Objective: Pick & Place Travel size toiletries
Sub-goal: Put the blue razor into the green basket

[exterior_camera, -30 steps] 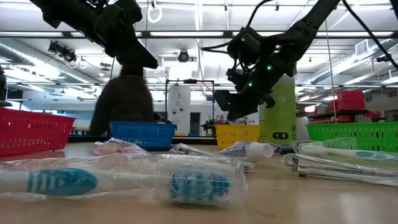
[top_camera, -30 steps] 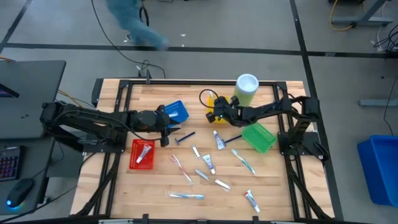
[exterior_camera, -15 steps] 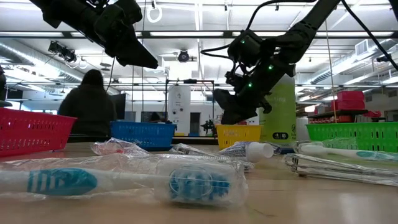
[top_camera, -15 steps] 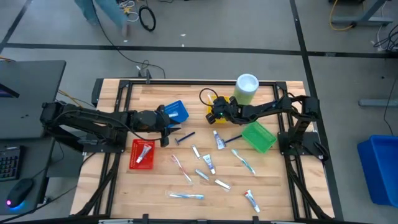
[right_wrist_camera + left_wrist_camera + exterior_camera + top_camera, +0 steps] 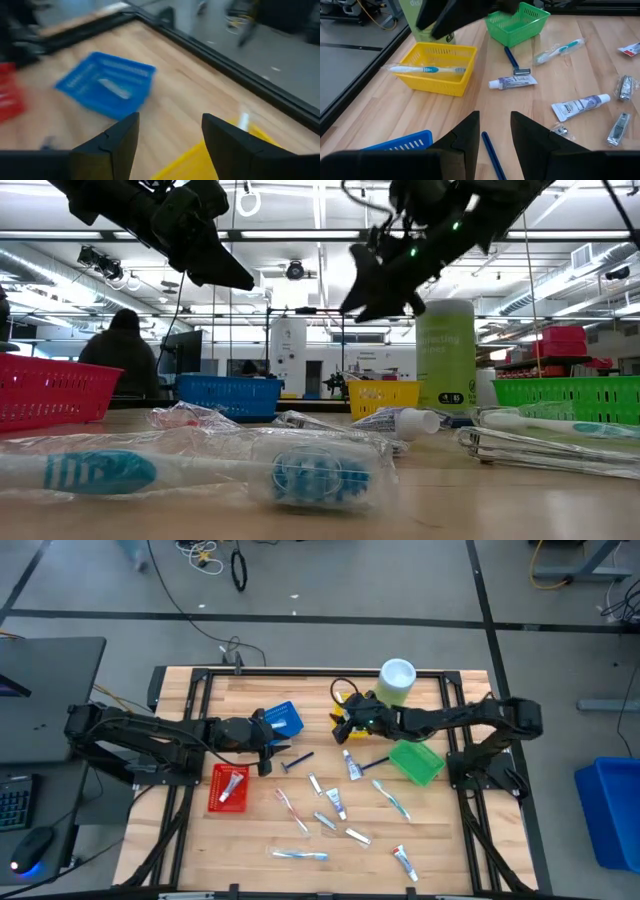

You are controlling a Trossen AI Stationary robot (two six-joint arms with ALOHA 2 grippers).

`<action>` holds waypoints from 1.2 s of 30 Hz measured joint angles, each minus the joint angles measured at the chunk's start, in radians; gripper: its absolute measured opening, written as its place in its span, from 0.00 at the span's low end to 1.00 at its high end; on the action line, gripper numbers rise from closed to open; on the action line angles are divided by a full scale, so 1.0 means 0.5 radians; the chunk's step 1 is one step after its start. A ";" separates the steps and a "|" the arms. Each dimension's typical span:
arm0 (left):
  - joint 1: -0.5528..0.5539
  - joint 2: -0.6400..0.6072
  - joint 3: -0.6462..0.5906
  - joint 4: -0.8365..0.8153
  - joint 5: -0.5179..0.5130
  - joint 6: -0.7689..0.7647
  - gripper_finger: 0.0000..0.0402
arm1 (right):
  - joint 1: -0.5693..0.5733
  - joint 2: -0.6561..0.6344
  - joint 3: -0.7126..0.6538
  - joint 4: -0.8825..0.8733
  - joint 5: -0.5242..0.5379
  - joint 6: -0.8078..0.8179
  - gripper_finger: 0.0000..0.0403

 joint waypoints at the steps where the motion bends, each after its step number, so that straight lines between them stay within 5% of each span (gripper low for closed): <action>1: -0.001 0.000 0.000 0.000 0.000 0.009 0.30 | 0.019 -0.030 0.000 0.002 -0.070 -0.009 0.56; 10: 0.000 0.000 0.000 0.002 0.001 0.025 0.30 | 0.219 -0.130 0.000 -0.152 -1.131 -0.004 0.50; 14: 0.000 0.000 0.000 0.002 0.000 0.017 0.30 | 0.321 -0.130 0.000 -0.434 -1.357 0.009 0.49; 26: 0.000 0.000 0.000 0.002 0.000 0.009 0.30 | 0.488 -0.128 -0.001 -1.546 -0.796 -0.407 0.50; 36: -0.001 0.000 0.000 0.002 0.000 0.007 0.30 | 0.438 -0.128 -0.225 -1.316 -0.545 -0.578 0.46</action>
